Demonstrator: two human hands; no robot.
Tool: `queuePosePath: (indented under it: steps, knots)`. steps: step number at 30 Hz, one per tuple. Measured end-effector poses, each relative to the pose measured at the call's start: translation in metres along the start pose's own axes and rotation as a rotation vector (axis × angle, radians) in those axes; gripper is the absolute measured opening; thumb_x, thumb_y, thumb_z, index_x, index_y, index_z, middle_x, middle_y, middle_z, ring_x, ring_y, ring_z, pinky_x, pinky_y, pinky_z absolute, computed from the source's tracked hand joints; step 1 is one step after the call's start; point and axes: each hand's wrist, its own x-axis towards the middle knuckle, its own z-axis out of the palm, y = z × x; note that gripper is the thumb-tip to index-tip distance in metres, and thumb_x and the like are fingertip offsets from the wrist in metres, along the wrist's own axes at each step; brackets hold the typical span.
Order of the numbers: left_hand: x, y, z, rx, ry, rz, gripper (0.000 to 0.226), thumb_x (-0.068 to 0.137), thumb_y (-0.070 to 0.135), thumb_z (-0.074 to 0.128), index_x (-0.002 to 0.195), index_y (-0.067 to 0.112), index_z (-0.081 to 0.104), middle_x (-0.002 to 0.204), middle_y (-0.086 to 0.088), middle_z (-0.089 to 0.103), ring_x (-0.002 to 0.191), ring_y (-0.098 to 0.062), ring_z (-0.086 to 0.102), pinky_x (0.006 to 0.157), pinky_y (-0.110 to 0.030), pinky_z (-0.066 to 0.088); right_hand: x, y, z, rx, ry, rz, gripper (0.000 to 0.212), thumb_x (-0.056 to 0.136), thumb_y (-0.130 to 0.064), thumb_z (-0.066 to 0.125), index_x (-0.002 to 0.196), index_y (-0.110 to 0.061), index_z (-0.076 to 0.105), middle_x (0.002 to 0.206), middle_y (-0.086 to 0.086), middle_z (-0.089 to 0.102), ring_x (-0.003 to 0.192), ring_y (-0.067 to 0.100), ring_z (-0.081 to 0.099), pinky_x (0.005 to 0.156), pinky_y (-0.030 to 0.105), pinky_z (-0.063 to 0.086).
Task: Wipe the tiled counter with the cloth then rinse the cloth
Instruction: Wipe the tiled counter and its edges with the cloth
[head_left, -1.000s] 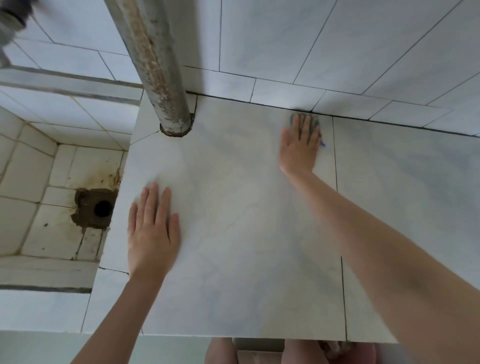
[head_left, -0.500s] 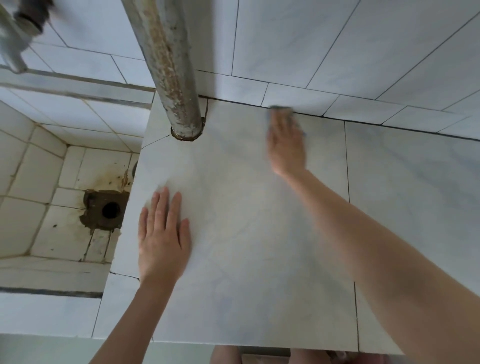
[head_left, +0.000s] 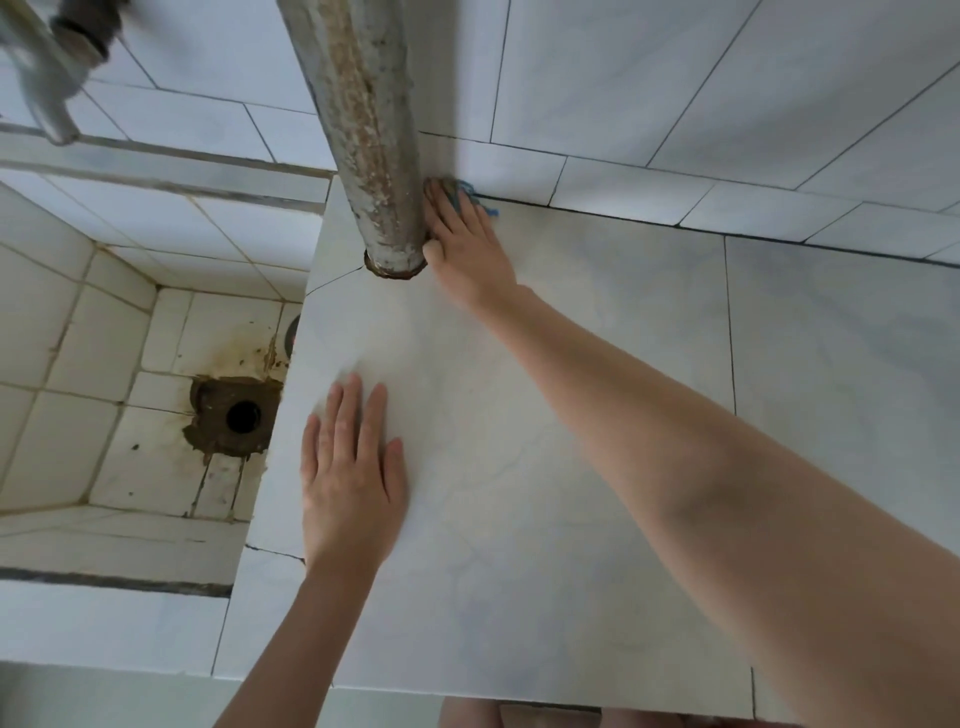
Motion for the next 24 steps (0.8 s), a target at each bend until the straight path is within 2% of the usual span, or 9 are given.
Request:
queuePosePath:
  steps: [4,8,11,14,16,18,21,24]
  knots:
    - [-0.001,-0.002,0.002,-0.004,-0.005,-0.005,0.053,0.097,0.032,0.027,0.146,0.014,0.028,0.154,-0.007,0.023,0.145,-0.019,0.014,0.118,-0.039,0.01,-0.006,0.013,0.0,-0.049,-0.008,-0.1,0.052,0.1,-0.02,0.024,0.15,-0.017,0.007,0.158,-0.001,0.006,0.146,0.022,0.0,0.118,0.032,0.002]
    - [0.0,-0.003,0.001,-0.001,-0.006,-0.004,0.053,0.097,0.032,0.027,0.146,0.014,0.028,0.154,-0.007,0.024,0.145,-0.019,0.014,0.118,-0.038,0.01,-0.041,0.005,0.008,0.047,0.043,-0.011,0.053,0.098,-0.02,0.023,0.15,-0.023,0.013,0.158,-0.004,0.01,0.146,0.02,0.003,0.118,0.033,0.004]
    - [0.0,-0.003,0.001,0.006,-0.018,0.0,0.053,0.097,0.032,0.026,0.147,0.014,0.027,0.155,-0.008,0.023,0.145,-0.019,0.013,0.118,-0.039,0.009,-0.084,0.039,0.01,0.025,0.089,0.127,0.05,0.099,-0.026,0.015,0.149,-0.021,0.018,0.157,-0.002,0.015,0.146,0.023,0.007,0.118,0.033,0.006]
    - [0.0,-0.005,0.0,0.0,-0.042,0.018,0.054,0.098,0.033,0.024,0.147,0.013,0.024,0.156,-0.007,0.019,0.145,-0.018,0.009,0.119,-0.038,0.008,-0.135,0.103,0.01,-0.082,0.141,0.344,0.064,0.095,-0.029,-0.01,0.149,-0.011,0.018,0.157,0.007,0.015,0.145,0.029,0.008,0.118,0.038,0.005]
    - [0.0,-0.008,-0.003,-0.043,-0.062,0.055,0.054,0.098,0.034,0.025,0.148,0.013,0.023,0.156,-0.006,0.017,0.146,-0.017,0.007,0.119,-0.037,0.006,-0.169,0.121,0.011,-0.06,0.182,0.514,0.062,0.094,-0.029,-0.003,0.149,-0.011,0.017,0.156,0.011,0.016,0.145,0.031,0.009,0.119,0.04,0.006]
    - [-0.006,-0.012,-0.006,-0.114,-0.082,0.06,0.055,0.098,0.035,0.027,0.148,0.013,0.021,0.157,-0.004,0.014,0.146,-0.014,0.003,0.119,-0.033,0.002,-0.188,0.102,0.017,-0.058,0.214,0.563,0.057,0.095,-0.027,0.009,0.148,-0.009,0.022,0.154,0.016,0.022,0.143,0.036,0.016,0.117,0.044,0.013]
    - [-0.036,-0.022,-0.014,-0.132,-0.089,0.052,0.057,0.098,0.036,0.023,0.148,0.01,0.018,0.157,-0.004,0.013,0.146,-0.015,0.004,0.119,-0.034,0.003,-0.183,0.032,0.032,-0.013,0.223,0.404,0.051,0.095,-0.022,0.024,0.142,-0.007,0.038,0.147,0.016,0.036,0.137,0.039,0.031,0.112,0.046,0.02]
    - [-0.068,-0.039,-0.017,-0.111,-0.11,0.045,0.056,0.098,0.036,0.02,0.147,0.008,0.022,0.156,-0.006,0.019,0.145,-0.018,0.011,0.119,-0.037,0.007,-0.174,-0.064,0.053,0.061,0.213,0.133,0.051,0.093,-0.024,0.032,0.143,-0.016,0.039,0.149,0.006,0.037,0.139,0.032,0.029,0.112,0.043,0.02]
